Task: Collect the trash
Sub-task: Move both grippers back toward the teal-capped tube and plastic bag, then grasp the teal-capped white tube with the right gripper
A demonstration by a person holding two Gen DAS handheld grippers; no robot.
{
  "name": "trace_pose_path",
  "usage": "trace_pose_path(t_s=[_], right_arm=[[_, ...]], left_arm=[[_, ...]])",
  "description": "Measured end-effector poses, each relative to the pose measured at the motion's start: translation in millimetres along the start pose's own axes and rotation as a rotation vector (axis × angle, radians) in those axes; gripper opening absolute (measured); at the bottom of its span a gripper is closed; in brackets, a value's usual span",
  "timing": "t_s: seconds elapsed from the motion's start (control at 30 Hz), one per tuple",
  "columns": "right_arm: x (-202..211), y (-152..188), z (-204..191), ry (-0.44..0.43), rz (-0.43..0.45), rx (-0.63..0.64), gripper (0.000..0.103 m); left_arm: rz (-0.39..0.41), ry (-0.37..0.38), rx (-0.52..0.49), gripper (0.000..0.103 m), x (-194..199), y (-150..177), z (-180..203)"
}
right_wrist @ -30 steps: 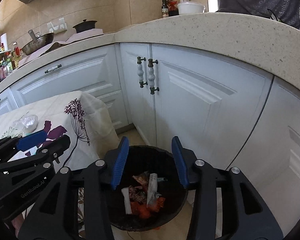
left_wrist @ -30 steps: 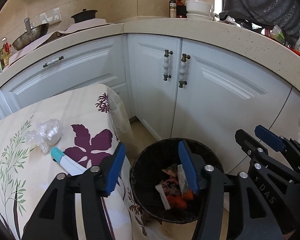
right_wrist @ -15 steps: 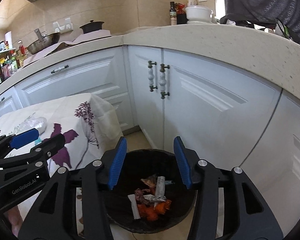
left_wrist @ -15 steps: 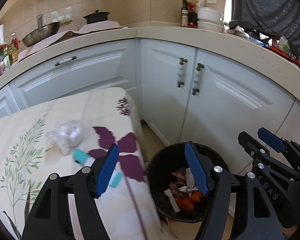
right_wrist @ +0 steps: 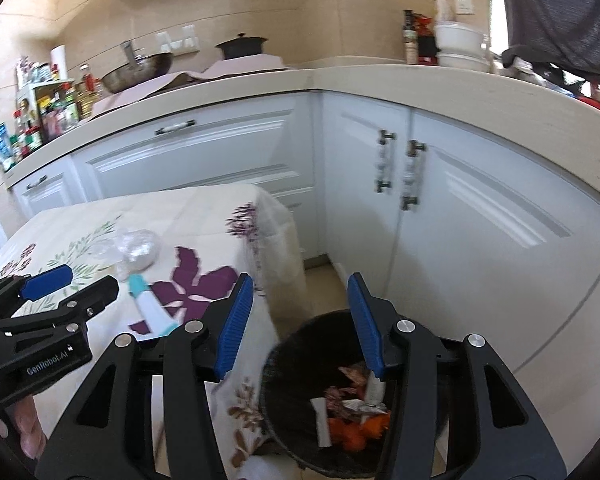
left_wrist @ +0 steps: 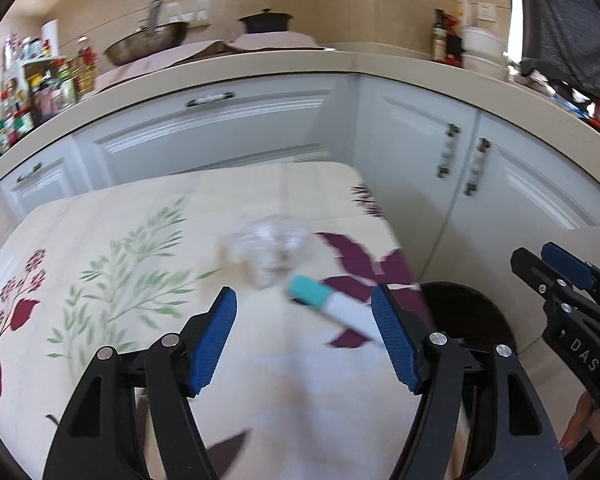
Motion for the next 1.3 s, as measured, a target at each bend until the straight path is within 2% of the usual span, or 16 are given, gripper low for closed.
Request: trace_pose_path(t_s=[0.33,0.63,0.87,1.07,1.17,1.27,1.3], right_arm=[[-19,0,-45,-0.098,-0.03,0.059,0.049],[-35,16,-78,-0.19,-0.108,0.114,0.049],[-44,31,-93,-0.248,-0.174,0.148,0.049],[-54,38,-98,-0.266,-0.224,0.174,0.049],[-55,39,-98,-0.257,-0.228,0.194,0.046],[-56,39,-96,-0.234,-0.223,0.219,0.034],[-55,40,-95,-0.235,-0.222,0.222,0.027]], left_arm=[[-0.018,-0.098,0.052,0.068,0,6,-58],[-0.048,-0.151,0.096,0.068,1,18,-95],[-0.089,-0.191,0.125,0.068,0,33,-118],[-0.105,-0.189,0.149,0.068,-1,36,-121],[-0.102,-0.183,0.142,0.068,-1,34,-117],[-0.103,-0.172,0.142,0.068,-2,34,-113],[-0.104,-0.168,0.139,0.068,-2,34,-112]])
Point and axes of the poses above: each gripper's, at about its wrist camera, not at the fingertips, and x roughly against the way its jaws point, z to its right, y to its underside, the point moved 6 cm from there along -x, roughly the way its jaws point, and after that the axes turned 8 degrees about z, right-handed, at the moved point
